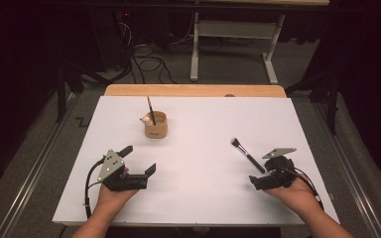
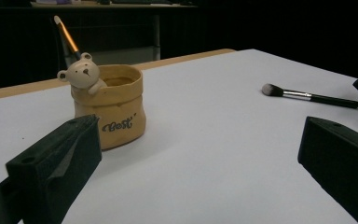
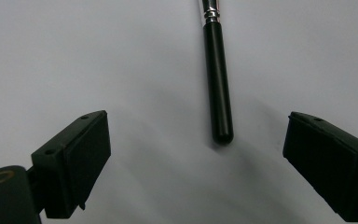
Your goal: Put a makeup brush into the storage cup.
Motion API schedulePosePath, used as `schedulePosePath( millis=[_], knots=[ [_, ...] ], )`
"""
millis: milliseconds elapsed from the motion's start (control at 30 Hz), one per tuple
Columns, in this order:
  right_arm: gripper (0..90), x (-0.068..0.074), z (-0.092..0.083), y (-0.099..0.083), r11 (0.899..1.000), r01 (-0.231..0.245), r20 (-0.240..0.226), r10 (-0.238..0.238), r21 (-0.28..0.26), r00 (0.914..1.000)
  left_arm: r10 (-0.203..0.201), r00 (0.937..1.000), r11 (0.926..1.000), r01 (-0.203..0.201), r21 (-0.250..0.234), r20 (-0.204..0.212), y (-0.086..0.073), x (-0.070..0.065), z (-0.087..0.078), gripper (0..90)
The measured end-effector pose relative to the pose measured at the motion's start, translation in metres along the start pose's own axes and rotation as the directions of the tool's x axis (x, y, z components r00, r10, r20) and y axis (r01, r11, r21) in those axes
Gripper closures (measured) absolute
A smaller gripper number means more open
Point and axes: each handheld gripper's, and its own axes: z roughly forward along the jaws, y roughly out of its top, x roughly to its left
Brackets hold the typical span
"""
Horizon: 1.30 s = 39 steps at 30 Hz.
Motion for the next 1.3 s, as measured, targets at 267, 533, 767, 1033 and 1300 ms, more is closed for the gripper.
schedulePosePath(
  millis=[267, 533, 767, 1033, 1300],
  knots=[
    [14.6, -0.006, -0.005, 0.010, 0.998, 0.001, -0.012, 0.000, 0.057, 0.9999, 0.000, 1.0000, 1.0000, 0.000, 0.000, 0.003, 0.000, 0.000, 0.000, 0.2],
    [21.1, -0.011, -0.002, 0.020, 0.991, 0.016, -0.035, -0.011, 0.135, 0.9993, 0.001, 1.0000, 1.0000, -0.001, 0.004, 0.005, 0.000, 0.000, 0.001, 0.3],
    [31.4, -0.016, 0.001, 0.031, 0.988, 0.033, -0.038, -0.028, 0.151, 0.9989, -0.006, 1.0000, 1.0000, 0.006, -0.004, 0.004, 0.000, 0.001, 0.000, 0.3],
    [44.9, -0.022, 0.005, 0.042, 0.985, 0.039, -0.058, -0.030, 0.166, 0.9979, 0.000, 1.0000, 1.0000, 0.000, -0.002, 0.005, 0.001, 0.001, 0.000, 0.3],
    [50.9, -0.026, 0.009, 0.049, 0.980, 0.038, -0.065, -0.026, 0.194, 0.9976, 0.001, 1.0000, 1.0000, -0.001, -0.003, 0.008, 0.001, 0.001, 0.000, 0.3]
  ],
)
